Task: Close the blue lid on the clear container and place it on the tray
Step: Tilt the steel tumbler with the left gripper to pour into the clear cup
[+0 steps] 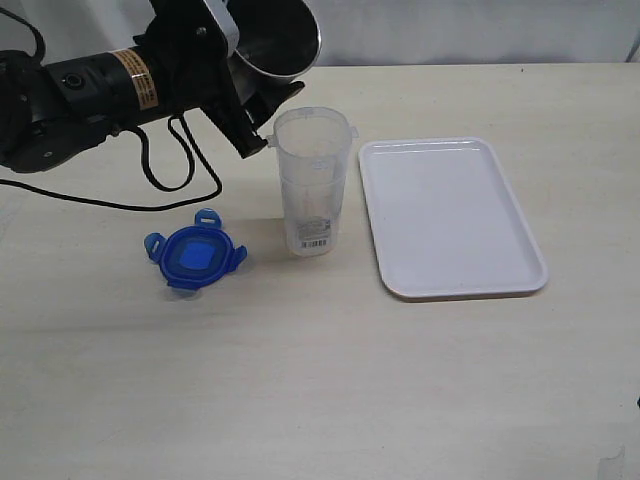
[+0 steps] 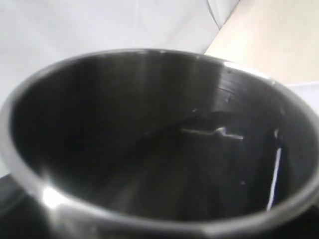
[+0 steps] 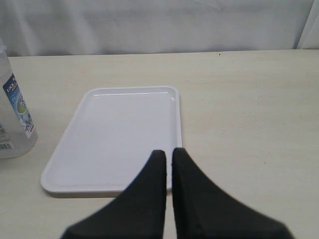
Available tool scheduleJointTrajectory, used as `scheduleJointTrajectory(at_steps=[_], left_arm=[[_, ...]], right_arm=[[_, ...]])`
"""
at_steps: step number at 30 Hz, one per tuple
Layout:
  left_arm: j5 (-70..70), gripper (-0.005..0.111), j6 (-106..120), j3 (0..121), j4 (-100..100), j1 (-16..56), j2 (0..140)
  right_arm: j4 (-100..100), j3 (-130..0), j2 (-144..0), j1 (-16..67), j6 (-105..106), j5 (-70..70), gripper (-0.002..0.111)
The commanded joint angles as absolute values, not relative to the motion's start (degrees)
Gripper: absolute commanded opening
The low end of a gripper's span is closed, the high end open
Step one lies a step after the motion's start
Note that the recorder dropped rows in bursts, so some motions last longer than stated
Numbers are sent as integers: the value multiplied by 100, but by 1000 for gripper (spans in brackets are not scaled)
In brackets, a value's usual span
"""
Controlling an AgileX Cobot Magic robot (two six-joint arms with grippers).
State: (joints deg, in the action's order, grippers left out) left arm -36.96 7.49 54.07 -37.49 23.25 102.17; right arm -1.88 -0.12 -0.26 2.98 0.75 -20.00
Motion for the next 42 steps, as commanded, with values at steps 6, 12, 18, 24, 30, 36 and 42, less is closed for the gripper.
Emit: scheduleJointTrajectory(at_steps=[6,12,18,24,30,36,42], left_arm=[[-4083,0,1419,5503,-3638,2344,10133],[-4054,0,1919,5503,-3638,2344,10133],[-4054,0,2145,5503,-3629,2344,10133],[-4054,0,2494,5503,-3627,2344,10133],[-4054,0,2589,5503,-3616,2344,10133],[-4054,0,2857,5503,-3498,2344,10133],[-4054,0,2869,5503,-3498,2344,10133]], right_arm=[[-214,0,0,276,69,-1978,4],[-214,0,0,276,69,-1978,4],[-214,0,0,276,69,-1978,4],[-214,0,0,276,69,-1978,4],[-214,0,0,276,69,-1978,4],[-214,0,0,276,69,-1978,4],[-214,0,0,276,69,-1978,4]])
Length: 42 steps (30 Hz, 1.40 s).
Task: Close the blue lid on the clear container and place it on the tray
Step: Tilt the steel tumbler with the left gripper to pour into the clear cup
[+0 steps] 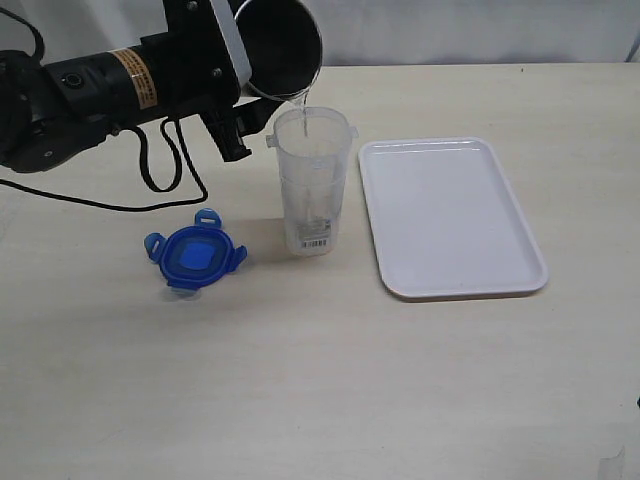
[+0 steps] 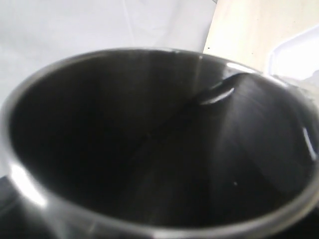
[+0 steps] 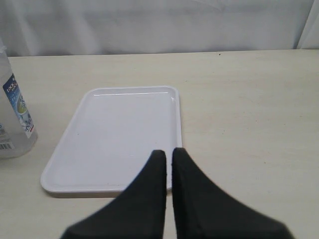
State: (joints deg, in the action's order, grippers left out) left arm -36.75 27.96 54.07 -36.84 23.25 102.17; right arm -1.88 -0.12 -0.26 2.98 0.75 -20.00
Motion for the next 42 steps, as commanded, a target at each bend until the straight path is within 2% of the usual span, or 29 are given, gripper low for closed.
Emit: scheduleJointTrajectory(at_steps=[1,31,42], left_arm=[[-4054,0,2869,5503,-3498,2344,10133],[-3884,0,4047,5503,-3320,2344,10133],[-3281,0,3743,5503,-2831,2344,10133]], right_arm=[[-214,0,0,276,69,-1978,4],[-214,0,0,276,69,-1978,4],[-214,0,0,276,69,-1978,4]])
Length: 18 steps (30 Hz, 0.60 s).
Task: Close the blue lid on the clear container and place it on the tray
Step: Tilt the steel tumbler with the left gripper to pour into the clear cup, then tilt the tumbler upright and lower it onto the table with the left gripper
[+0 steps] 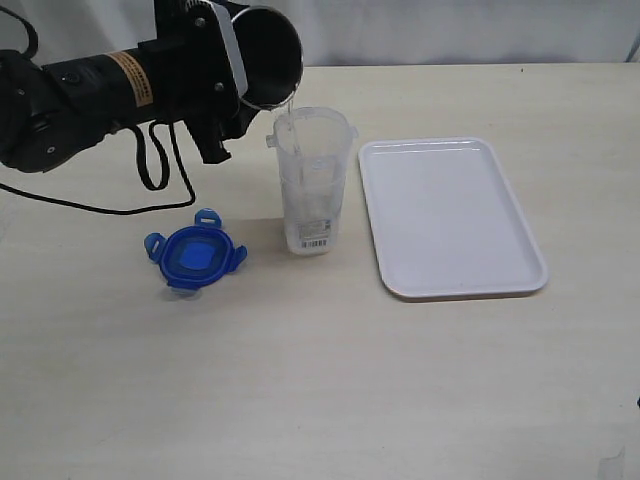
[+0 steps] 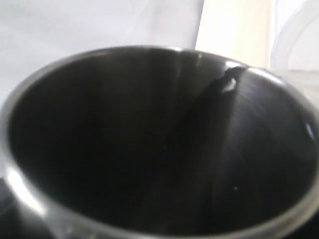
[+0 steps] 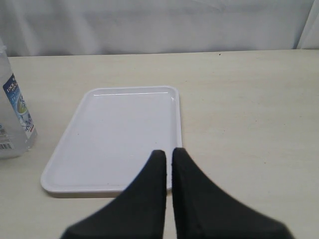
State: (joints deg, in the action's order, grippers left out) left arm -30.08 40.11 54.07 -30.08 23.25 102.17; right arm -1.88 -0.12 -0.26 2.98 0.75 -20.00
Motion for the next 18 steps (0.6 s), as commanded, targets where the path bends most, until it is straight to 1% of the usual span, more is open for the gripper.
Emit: scheduleJointTrajectory(at_steps=[1,14,18], left_arm=[[-3291,0,3607,5503,-2831,2344,10133],[-3303,0,1127,5503,-2818,2344,10133],[-3332,0,275,5503,-2297,2305,10146]], right_arm=[[-214,0,0,276,69,-1978,4],[-214,0,0,276,69,-1978,4],[-214,0,0,276,69,-1978,4]])
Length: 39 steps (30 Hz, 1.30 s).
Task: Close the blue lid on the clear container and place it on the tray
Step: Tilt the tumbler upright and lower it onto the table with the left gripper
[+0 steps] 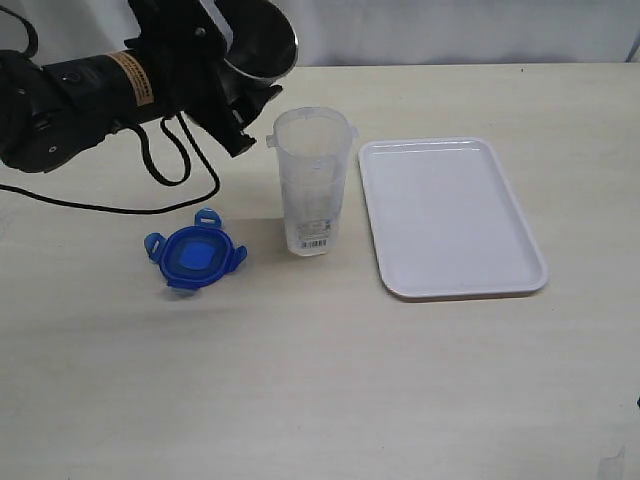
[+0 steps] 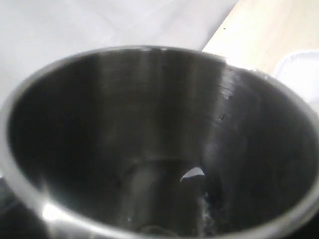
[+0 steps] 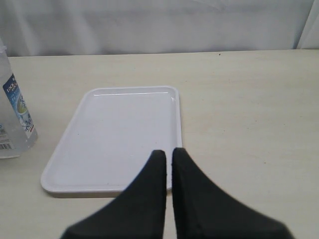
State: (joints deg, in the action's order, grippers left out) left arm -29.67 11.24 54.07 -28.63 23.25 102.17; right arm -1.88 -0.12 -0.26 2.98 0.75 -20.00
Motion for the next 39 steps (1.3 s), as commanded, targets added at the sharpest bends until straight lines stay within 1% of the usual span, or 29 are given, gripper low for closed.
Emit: scheduleJointTrajectory(at_steps=[1,7,11,21,31,39], left_arm=[[-3392,0,221,5503,-2118,2270,10173],[-4233,0,-931,5503,-1988,2030,10608],[-4665,0,-1076,5580,-1988,1863,11054],[-4575,0,-1391,6461,-1873,1340,11966],[-4595,0,-1391,7454,-1873,1271,12835],[-4612,0,-1391,7892,-1873,1271,13347]], right_arm=[[-214,0,0,276,69,-1978,4],[-214,0,0,276,69,-1978,4],[-214,0,0,276,69,-1978,4],[-214,0,0,276,69,-1978,4],[-214,0,0,276,69,-1978,4],[-214,0,0,276,69,-1978,4]])
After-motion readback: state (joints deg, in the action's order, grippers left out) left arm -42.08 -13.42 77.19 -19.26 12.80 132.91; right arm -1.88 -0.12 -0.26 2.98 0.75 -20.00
